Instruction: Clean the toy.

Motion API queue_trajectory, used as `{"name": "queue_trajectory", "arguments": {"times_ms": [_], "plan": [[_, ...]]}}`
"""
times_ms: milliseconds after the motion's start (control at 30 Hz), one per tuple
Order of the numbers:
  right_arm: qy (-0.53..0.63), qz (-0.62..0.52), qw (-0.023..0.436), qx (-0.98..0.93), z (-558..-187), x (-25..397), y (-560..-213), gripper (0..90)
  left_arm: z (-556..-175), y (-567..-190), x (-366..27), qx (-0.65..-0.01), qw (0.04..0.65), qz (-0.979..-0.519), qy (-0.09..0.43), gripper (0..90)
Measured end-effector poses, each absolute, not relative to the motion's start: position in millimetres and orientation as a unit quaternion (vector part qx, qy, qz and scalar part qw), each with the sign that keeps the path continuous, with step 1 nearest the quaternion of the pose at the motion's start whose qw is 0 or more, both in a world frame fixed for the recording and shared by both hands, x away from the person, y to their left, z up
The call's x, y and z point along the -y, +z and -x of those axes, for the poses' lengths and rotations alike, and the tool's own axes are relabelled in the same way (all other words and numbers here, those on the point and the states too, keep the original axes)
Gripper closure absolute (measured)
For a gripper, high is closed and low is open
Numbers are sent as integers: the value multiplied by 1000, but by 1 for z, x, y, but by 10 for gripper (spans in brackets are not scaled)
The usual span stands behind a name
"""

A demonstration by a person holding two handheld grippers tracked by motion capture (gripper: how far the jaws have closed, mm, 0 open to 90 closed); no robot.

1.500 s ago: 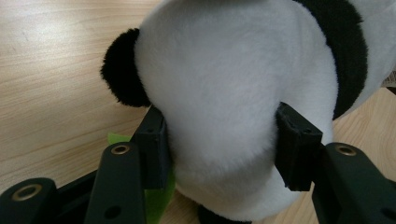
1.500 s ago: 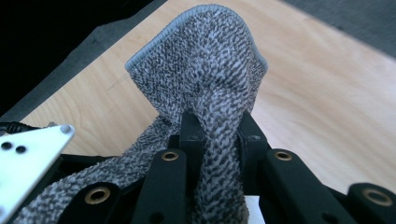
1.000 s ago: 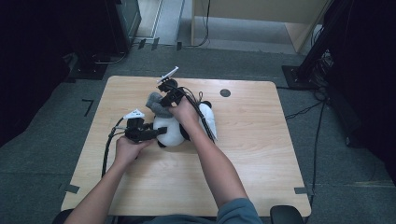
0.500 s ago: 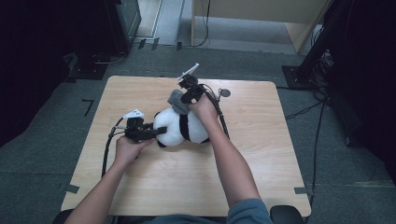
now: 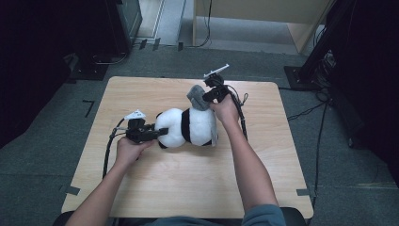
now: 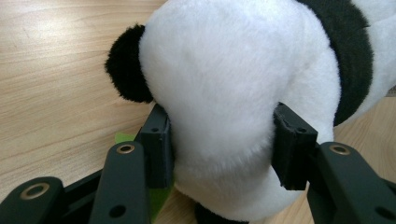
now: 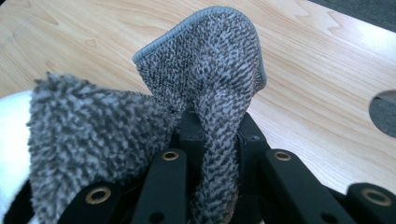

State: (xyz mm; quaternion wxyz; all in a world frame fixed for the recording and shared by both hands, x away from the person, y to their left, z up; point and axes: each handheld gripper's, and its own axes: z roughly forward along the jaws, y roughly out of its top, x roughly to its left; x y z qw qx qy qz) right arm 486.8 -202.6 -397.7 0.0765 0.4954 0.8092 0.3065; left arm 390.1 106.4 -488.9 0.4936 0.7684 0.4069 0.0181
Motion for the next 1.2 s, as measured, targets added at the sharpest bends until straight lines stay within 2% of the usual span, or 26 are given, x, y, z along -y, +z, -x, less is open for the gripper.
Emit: {"name": "queue_trajectory", "arguments": {"times_ms": [333, 533, 733, 933, 1200], "plan": [[310, -520, 85, -791, -484, 231, -408, 783, -390, -490, -107, -406, 496, -768, 18, 490], [300, -511, 114, -797, -479, 236, -412, 784, -390, -489, -107, -403, 496, -769, 19, 488], [291, -527, 123, -789, -477, 251, -414, 784, -390, -490, -107, -402, 497, -769, 18, 488], [313, -526, 137, -779, -468, 265, -393, 786, -390, -491, -108, -401, 501, -767, 16, 486], [358, -484, 149, -784, -452, 246, -352, 784, -390, -491, -109, -402, 502, -766, 17, 480]]}}
